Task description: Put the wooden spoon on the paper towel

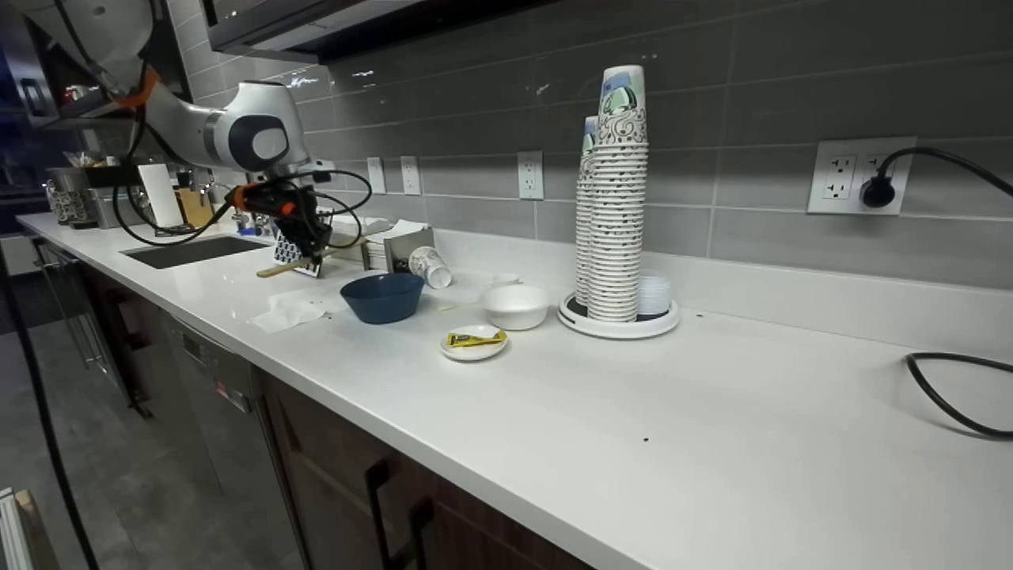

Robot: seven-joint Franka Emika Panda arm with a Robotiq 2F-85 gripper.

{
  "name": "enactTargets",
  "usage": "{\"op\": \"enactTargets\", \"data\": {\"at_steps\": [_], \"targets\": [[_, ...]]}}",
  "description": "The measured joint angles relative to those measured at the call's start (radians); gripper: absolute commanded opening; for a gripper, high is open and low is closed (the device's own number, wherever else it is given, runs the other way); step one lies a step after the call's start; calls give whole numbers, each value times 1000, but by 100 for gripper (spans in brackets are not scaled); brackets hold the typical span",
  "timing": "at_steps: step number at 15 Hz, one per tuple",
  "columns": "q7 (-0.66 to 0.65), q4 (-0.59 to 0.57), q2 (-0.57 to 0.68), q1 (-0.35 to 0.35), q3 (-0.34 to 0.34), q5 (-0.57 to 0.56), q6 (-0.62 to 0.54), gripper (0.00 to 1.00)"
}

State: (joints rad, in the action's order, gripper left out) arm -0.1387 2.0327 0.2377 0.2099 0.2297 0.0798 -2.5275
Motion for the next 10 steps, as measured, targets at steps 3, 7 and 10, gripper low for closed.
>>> {"op": "enactTargets", "data": {"at_steps": [3,7,10], "targets": [[107,-12,-1,-13,4,30,25,6],[362,-23,2,-40,34,132,125,6],[498,-43,29,-40,49,142,206,6]]}}
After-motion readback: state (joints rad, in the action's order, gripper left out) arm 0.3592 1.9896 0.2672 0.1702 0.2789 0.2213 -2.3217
